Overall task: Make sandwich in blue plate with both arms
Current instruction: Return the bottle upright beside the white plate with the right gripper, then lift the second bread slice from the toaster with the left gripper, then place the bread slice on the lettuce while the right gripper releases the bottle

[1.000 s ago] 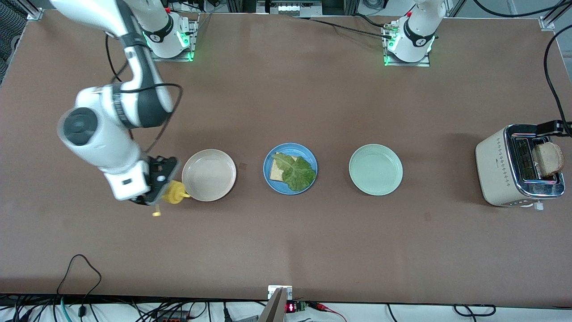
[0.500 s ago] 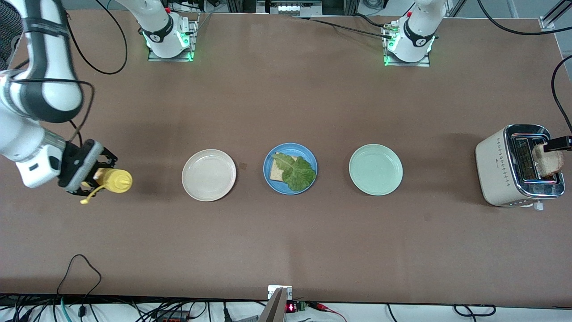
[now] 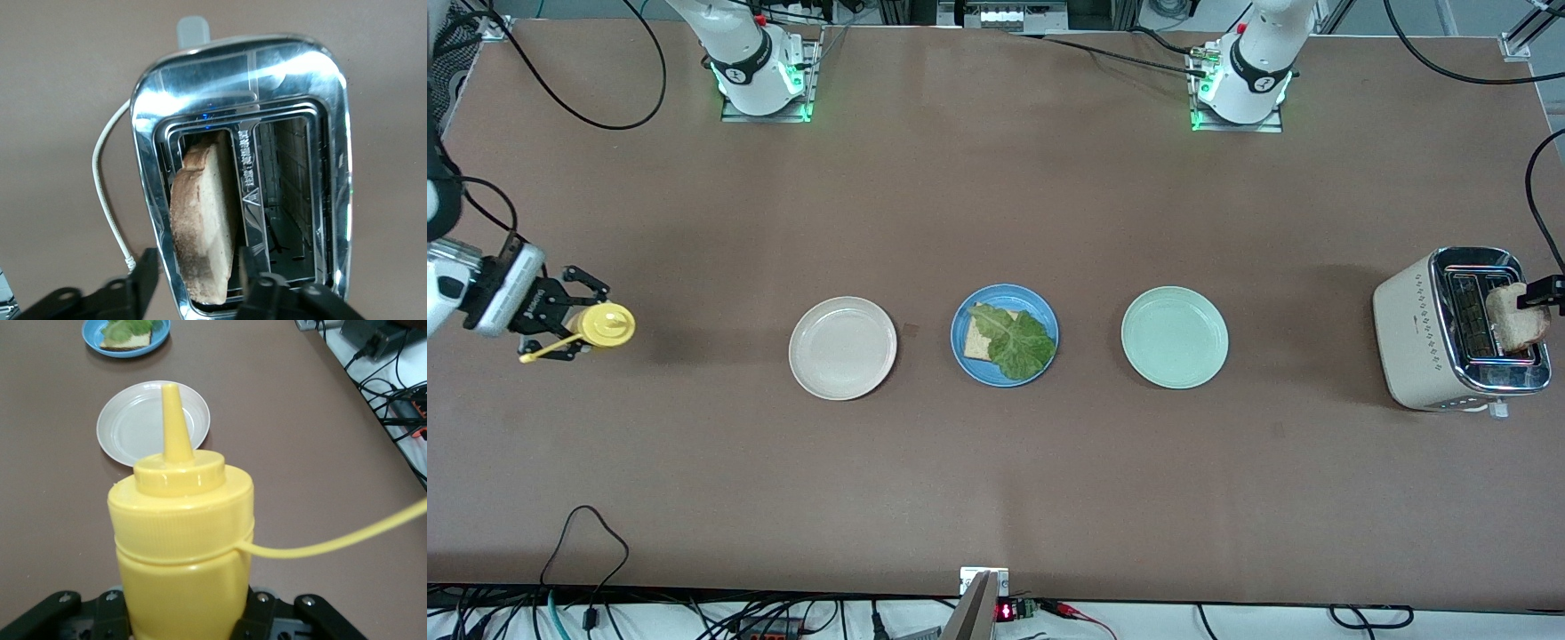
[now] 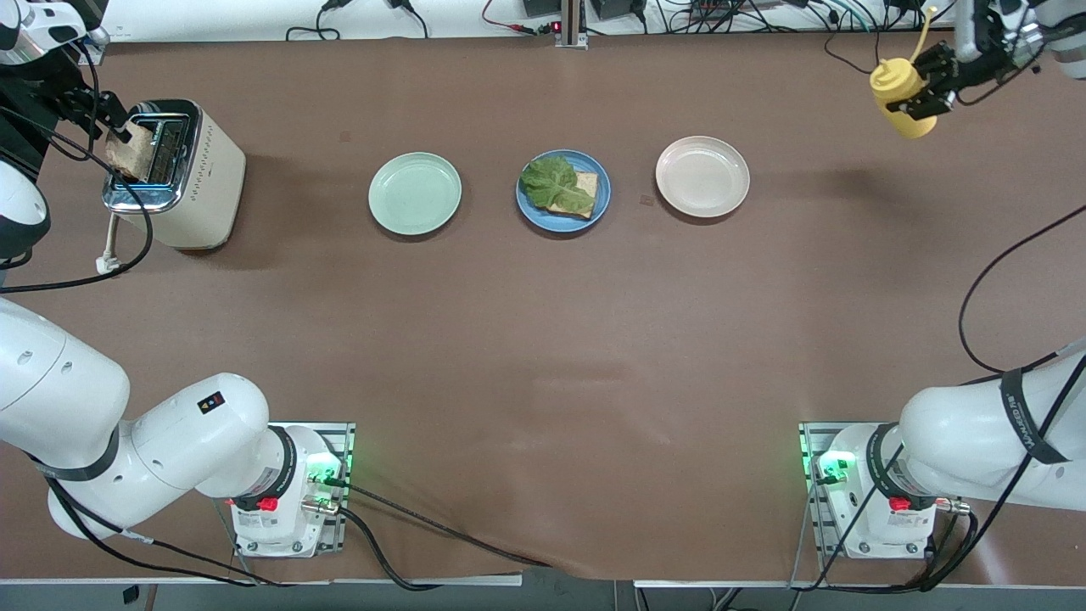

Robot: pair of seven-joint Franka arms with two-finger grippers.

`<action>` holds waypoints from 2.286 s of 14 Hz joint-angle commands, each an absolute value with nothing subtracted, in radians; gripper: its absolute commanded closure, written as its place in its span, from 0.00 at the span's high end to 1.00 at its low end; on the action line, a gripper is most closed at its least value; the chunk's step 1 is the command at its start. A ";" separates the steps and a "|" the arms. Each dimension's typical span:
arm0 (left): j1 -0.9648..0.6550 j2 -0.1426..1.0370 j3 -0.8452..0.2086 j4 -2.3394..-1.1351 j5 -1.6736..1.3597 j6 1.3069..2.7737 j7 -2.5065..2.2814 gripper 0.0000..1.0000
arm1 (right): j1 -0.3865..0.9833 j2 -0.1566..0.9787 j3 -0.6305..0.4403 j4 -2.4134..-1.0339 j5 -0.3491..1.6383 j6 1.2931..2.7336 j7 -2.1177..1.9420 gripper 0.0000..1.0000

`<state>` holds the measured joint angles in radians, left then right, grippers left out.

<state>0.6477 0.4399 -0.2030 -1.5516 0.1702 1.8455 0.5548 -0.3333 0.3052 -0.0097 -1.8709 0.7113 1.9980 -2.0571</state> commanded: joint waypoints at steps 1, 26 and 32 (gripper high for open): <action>0.660 0.433 -0.218 -1.543 0.149 1.804 0.584 0.23 | -0.434 0.325 0.029 -1.887 0.854 1.901 -2.247 0.24; 0.080 0.501 -0.572 -1.252 0.062 1.276 0.056 0.00 | -0.669 0.709 0.054 -1.870 1.104 1.618 -2.574 0.48; -0.104 0.655 -0.572 -1.253 -0.067 1.697 -0.242 0.00 | -0.672 0.701 0.054 -1.864 1.103 1.615 -2.508 1.00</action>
